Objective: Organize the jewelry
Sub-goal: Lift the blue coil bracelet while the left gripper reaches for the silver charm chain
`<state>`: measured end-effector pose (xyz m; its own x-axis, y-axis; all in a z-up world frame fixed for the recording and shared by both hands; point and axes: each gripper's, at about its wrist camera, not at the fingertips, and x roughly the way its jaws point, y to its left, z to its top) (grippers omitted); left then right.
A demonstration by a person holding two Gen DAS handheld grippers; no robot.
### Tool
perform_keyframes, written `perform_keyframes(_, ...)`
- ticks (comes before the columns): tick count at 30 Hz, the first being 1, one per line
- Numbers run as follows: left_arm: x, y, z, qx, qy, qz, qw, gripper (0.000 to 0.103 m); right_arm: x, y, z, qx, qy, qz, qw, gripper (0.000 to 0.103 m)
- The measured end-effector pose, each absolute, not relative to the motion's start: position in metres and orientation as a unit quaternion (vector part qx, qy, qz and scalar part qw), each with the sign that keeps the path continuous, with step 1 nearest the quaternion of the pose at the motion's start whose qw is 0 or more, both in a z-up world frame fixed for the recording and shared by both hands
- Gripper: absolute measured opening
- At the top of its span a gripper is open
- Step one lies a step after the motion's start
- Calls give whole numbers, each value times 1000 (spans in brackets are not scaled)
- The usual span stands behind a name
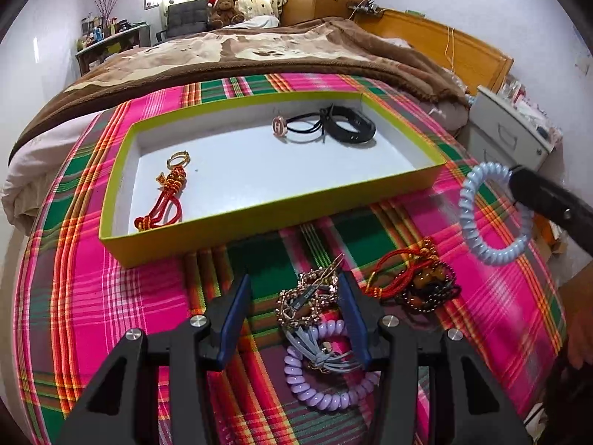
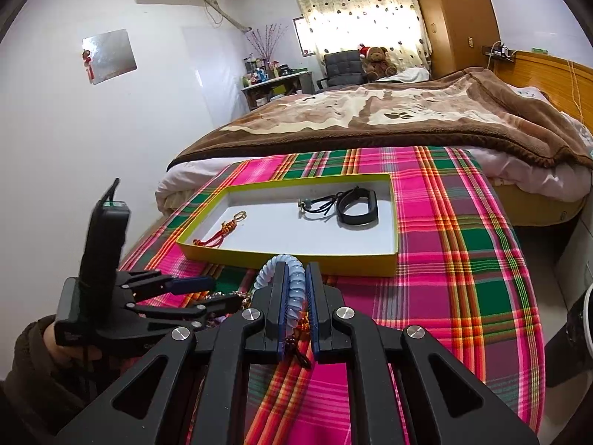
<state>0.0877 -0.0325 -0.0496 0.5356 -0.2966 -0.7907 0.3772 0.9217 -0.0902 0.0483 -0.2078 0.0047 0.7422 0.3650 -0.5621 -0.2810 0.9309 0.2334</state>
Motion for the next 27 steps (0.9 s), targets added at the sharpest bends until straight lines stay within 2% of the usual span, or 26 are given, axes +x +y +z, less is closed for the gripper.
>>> perform_keyframes(6,86,-36,-49,49,441,-198,874,35,49,-209,3,71,315,175,930,10)
perform_keyframes(27,86,-17,-32,13,414,-173,893,32,56,-209,1,78,314,171,931,10)
